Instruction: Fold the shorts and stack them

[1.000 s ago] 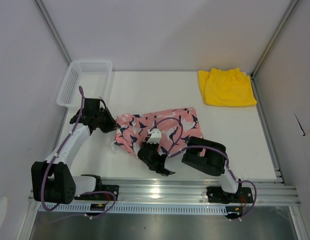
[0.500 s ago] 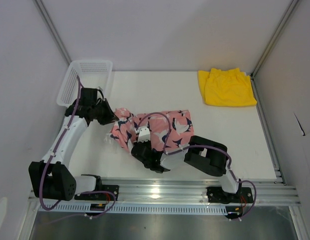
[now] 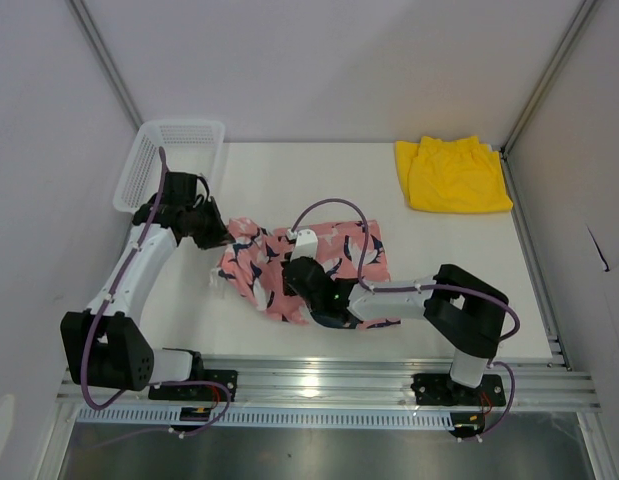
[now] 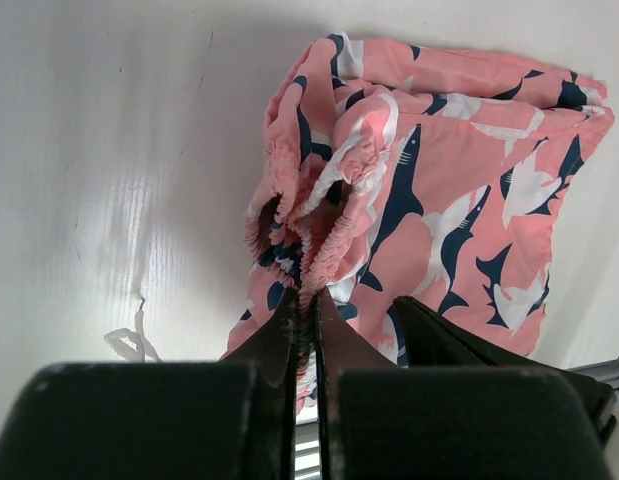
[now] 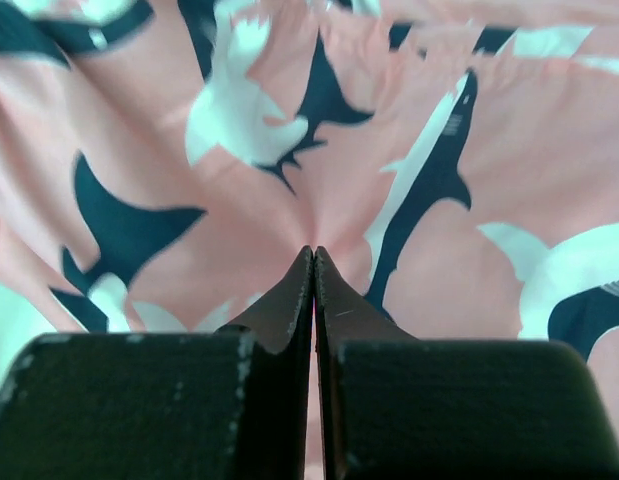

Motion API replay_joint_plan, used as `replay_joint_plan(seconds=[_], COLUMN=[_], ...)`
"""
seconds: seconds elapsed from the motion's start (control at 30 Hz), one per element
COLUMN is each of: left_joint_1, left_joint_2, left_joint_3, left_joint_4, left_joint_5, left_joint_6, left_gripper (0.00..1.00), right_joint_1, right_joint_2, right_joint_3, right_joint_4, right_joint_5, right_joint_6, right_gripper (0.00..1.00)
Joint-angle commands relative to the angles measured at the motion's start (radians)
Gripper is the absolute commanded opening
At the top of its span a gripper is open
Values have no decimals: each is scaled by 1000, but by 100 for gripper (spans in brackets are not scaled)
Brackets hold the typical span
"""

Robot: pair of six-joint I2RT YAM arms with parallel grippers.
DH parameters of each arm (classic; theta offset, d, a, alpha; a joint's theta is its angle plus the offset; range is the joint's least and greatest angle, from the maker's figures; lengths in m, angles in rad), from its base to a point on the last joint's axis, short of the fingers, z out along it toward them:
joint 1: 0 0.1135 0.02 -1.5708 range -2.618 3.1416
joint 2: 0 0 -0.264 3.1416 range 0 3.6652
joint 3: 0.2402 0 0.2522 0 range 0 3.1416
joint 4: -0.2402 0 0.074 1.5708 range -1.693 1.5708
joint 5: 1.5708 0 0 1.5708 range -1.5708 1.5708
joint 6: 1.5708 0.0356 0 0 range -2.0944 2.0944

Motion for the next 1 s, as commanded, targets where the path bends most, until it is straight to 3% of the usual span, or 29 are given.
replay_joint_plan(seconds=[0.0,0.27,0.97], left_joint_1=[-1,-1,-1], left_joint_2=[-5,-17,-2], left_joint_3=[53,89,219], left_joint_4=[-10,-47,-135], left_joint_5=[-7,-33,-113], left_joint_6=[22,42,80], left_gripper=[0,0,0], right_joint_1=[-32,-51,-42], right_joint_2=[-18,69,-90], right_joint_3=[-31,-24,-154], right_joint_4=[-31,-17,-55], right_joint_5=[-167,-336,-463], right_joint_6=[-3,9,52], right_gripper=[0,0,0])
